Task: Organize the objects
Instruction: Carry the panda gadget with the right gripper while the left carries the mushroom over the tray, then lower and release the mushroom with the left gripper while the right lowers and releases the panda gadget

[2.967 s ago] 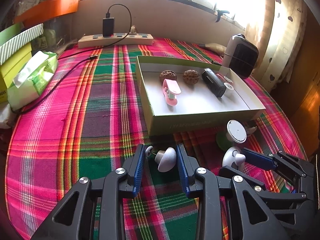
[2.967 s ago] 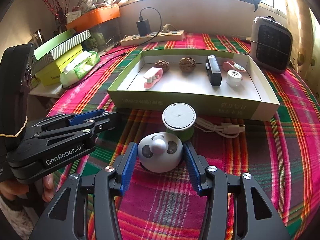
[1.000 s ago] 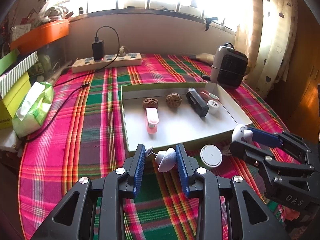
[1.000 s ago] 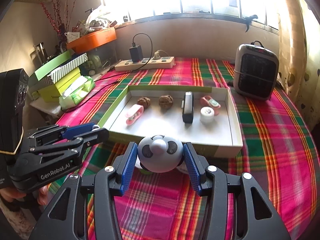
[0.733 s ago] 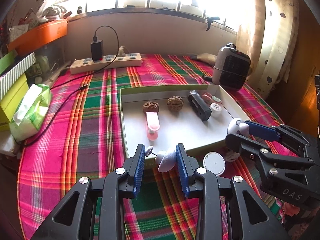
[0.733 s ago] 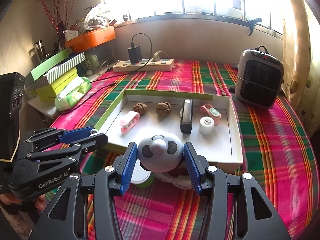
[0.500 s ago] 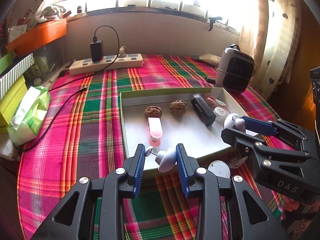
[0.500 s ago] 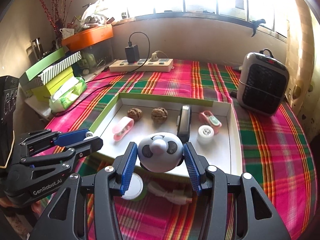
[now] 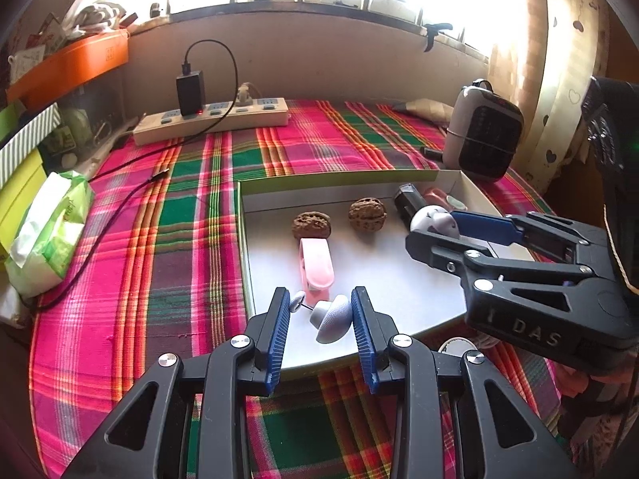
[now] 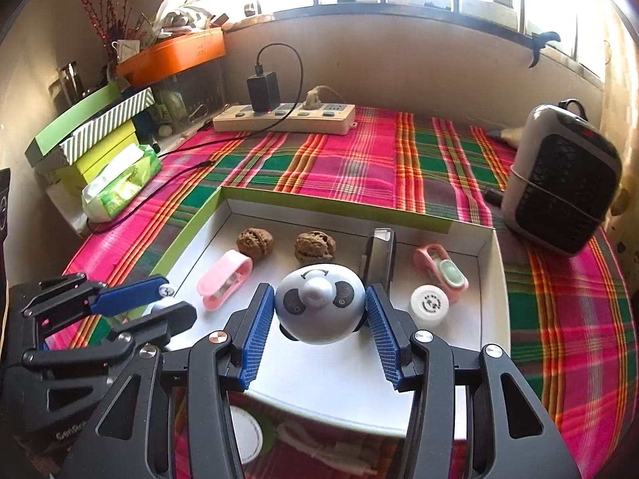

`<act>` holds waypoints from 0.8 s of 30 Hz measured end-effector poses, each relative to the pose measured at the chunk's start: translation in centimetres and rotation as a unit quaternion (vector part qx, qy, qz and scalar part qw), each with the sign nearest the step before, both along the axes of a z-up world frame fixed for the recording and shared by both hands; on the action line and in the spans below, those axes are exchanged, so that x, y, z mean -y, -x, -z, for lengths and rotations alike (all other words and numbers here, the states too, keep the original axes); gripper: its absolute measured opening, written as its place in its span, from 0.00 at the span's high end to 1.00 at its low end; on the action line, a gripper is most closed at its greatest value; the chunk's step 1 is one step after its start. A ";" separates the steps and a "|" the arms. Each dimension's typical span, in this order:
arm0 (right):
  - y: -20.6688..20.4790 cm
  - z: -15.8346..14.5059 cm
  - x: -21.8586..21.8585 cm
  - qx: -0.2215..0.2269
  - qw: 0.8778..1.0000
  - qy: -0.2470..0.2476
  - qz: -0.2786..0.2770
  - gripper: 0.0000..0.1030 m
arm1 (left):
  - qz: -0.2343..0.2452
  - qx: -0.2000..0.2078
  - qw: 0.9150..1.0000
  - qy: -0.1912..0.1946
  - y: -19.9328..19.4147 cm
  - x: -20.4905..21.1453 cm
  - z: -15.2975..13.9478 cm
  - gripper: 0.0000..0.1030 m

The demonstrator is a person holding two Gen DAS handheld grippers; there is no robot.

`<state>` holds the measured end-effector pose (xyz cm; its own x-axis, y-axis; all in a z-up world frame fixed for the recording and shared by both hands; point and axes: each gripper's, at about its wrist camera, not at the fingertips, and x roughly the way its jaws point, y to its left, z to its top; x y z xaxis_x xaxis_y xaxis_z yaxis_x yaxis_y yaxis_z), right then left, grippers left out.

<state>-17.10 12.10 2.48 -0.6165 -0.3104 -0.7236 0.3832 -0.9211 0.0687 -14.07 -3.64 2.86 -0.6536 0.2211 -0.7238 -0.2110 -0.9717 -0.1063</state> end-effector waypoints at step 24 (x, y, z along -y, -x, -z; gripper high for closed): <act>2.5 1.2 1.9 0.012 0.999 -0.019 -0.046 0.52 | 0.004 0.005 1.000 0.022 1.3 -0.5 1.1 0.71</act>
<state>-19.63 10.19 1.32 -0.5686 -0.3366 -0.7506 0.4644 -0.8845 0.0448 -15.34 -3.09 1.74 -0.6449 0.1948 -0.7390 -0.2186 -0.9736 -0.0659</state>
